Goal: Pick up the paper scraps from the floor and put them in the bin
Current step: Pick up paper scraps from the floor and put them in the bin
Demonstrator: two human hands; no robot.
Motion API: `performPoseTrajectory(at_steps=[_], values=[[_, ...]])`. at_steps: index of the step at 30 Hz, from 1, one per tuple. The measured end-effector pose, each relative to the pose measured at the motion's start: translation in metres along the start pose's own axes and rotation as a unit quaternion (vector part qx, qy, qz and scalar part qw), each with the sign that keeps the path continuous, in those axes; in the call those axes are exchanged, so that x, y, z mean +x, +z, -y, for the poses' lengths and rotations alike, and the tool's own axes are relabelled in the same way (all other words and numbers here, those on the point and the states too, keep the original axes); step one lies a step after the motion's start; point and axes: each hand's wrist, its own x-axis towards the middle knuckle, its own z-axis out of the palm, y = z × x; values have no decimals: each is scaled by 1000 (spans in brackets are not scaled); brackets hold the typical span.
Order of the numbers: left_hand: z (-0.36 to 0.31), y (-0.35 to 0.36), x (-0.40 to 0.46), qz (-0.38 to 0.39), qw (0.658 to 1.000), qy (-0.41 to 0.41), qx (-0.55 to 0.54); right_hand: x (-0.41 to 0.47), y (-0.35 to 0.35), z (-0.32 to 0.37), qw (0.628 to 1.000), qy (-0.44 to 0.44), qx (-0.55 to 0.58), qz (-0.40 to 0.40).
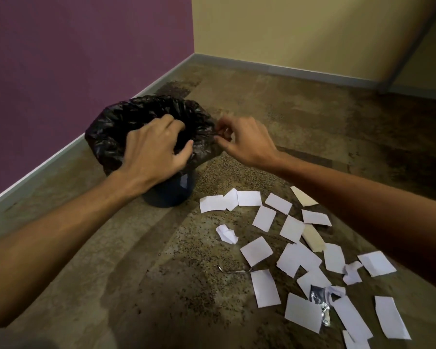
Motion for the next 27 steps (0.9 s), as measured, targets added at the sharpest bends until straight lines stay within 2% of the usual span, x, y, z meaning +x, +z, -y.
performPoseTrajectory(at_steps=[6, 12, 21, 27], values=[[-49, 34, -10, 76, 991, 104, -19, -55, 7, -50, 988, 26, -85, 123], [-70, 82, -20, 177, 971, 155, -49, -105, 31, -91, 968, 73, -108, 215], [-93, 137, -62, 354, 916, 175, -65, -144, 71, -131, 936, 178, -121, 277], [-84, 156, -83, 461, 859, 201, -94, -152, 94, -134, 920, 206, -126, 309]])
